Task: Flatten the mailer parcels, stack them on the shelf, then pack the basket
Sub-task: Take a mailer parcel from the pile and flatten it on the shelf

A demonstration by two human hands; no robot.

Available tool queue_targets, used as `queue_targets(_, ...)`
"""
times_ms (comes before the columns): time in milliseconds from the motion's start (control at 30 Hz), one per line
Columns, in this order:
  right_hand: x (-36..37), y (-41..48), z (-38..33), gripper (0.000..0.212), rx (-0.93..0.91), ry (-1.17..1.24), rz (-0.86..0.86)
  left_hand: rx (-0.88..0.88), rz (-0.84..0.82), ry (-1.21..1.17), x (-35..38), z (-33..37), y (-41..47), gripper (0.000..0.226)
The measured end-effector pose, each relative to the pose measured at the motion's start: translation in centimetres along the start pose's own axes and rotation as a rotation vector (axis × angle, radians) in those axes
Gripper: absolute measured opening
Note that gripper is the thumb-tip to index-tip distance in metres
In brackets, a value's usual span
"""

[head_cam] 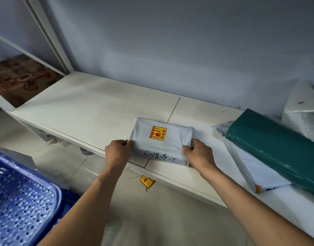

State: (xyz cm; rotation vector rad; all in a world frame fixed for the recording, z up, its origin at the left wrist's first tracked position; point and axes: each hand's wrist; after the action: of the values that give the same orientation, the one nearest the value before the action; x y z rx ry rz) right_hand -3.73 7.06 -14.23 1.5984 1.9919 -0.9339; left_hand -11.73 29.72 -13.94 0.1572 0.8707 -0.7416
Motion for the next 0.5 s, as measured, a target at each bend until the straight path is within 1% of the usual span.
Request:
queue_targets(67,-0.3,-0.3,0.1,0.021,0.023,0.087,-0.007,0.017,-0.01,-0.008,0.0,-0.1,0.0,0.036)
queue_targets(133,-0.3,-0.8,0.2,0.019,0.027,0.134,-0.004,0.06,0.017,-0.028,0.3,-0.1,-0.3,0.028)
queue_targets(200,-0.1,-1.2,0.4,0.018,0.0,0.139,0.002,0.079,0.055,-0.074,0.7,0.1,-0.7,0.028)
queue_targets(300,0.4,-1.8,1.1,0.019,-0.042,0.128,0.037,0.051,0.075,-0.106,1.0,-0.1,-0.6,0.027)
queue_targets(367,0.9,-2.0,1.4,0.021,-0.054,0.094,0.057,0.062,0.067,-0.042,1.1,-0.4,-0.3,0.024)
queue_targets(467,1.5,-2.0,1.6,0.027,-0.097,-0.072,0.084,0.122,0.056,0.072,1.4,-0.5,-0.4,0.028)
queue_targets(500,1.7,-2.0,1.6,0.029,-0.096,-0.091,0.09,0.131,0.054,0.108,1.5,-0.6,-0.4,0.03)
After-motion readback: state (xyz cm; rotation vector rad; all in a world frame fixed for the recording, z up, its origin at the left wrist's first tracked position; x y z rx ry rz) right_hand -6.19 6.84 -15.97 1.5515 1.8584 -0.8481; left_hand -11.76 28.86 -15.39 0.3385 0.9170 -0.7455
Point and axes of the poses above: each hand's wrist, its own y-axis towards the middle knuckle, its own x-axis out of the palm, z = x × y, and after that the axes turned 2 degrees about y, right-handed
